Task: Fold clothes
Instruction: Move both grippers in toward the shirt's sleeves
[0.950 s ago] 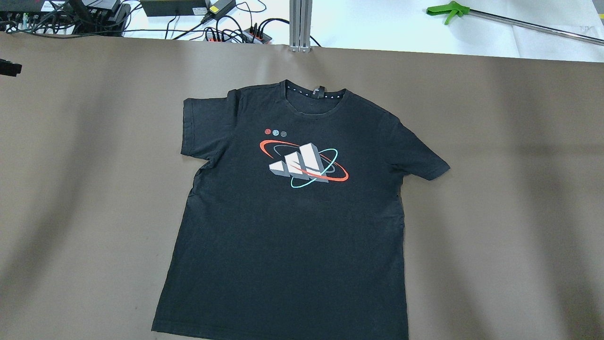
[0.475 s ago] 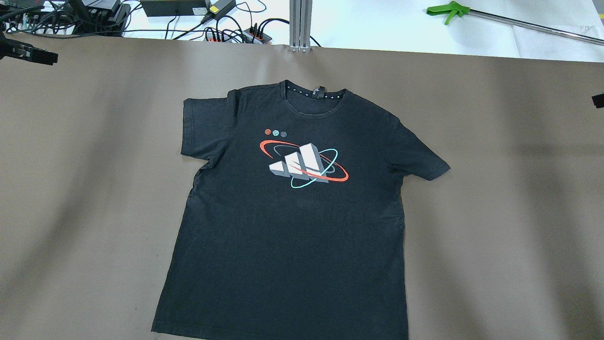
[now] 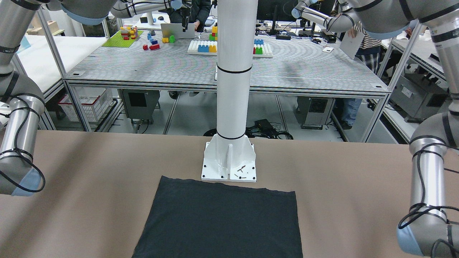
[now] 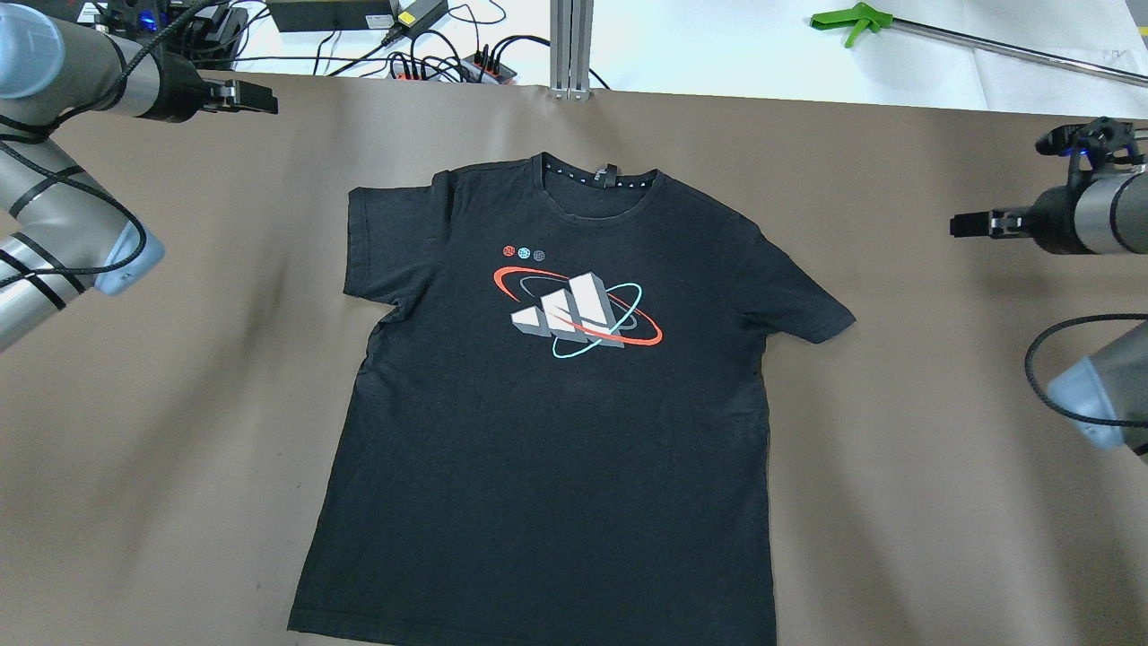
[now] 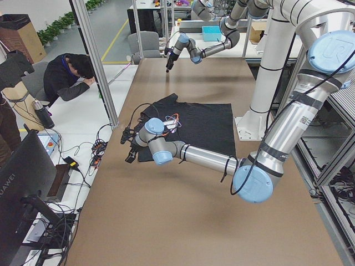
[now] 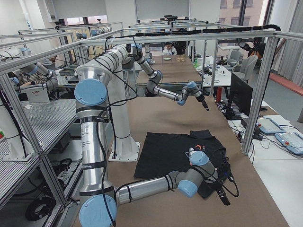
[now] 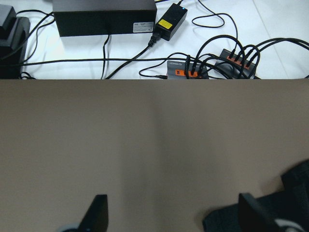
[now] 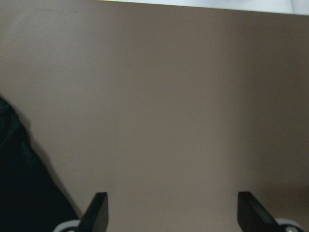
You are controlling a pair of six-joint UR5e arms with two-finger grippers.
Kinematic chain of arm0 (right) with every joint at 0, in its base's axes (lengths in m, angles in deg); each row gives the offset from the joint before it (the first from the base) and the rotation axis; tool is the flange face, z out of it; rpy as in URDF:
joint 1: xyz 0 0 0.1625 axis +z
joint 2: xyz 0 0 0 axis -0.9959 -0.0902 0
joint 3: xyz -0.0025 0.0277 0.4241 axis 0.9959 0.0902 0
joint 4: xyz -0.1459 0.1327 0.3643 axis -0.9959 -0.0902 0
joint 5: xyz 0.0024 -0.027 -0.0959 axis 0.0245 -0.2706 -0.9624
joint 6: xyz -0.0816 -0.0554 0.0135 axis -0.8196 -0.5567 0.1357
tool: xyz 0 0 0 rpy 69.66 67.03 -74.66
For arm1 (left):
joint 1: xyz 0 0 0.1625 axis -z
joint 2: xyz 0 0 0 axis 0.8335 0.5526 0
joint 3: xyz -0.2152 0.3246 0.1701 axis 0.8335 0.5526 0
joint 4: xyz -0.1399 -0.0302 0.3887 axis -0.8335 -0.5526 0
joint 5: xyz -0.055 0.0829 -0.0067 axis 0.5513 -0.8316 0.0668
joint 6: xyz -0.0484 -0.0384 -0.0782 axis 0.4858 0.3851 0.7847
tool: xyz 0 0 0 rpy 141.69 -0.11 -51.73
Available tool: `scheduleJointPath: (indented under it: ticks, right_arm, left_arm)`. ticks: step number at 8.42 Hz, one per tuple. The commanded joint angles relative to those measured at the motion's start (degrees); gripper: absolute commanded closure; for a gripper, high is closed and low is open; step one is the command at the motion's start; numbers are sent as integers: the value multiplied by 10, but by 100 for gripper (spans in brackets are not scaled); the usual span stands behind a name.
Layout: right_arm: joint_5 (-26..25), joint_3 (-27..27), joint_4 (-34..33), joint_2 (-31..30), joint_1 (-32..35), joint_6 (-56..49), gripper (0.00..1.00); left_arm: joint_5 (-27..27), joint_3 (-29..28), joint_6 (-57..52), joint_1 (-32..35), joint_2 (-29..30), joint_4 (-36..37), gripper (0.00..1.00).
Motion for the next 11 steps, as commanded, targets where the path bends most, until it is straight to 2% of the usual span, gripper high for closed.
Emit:
scheduleJointPath:
  ticks: [1, 3, 4, 5, 8, 10, 11]
  right_arm:
    - [-27, 38, 64, 15, -80, 117, 6]
    - [-86, 108, 157, 19, -131, 161, 6]
    - [-109, 130, 178, 22, -154, 166, 6]
    - [-126, 134, 177, 29, -174, 167, 6]
    - [-132, 130, 171, 31, -184, 168, 8]
    - [-132, 130, 161, 31, -192, 169, 43]
    - [-132, 127, 161, 31, -197, 169, 72]
  left_arm:
    - [-4, -48, 49, -35, 20, -63, 5]
    - [-23, -58, 53, -47, 31, -68, 5]
    - [-25, -58, 56, -47, 35, -68, 5]
    - [-26, -62, 59, -47, 38, -68, 5]
    - [-25, -62, 59, -46, 39, -68, 5]
    - [-25, -61, 59, -46, 39, -68, 5]
    - [-25, -60, 59, -47, 38, -68, 5]
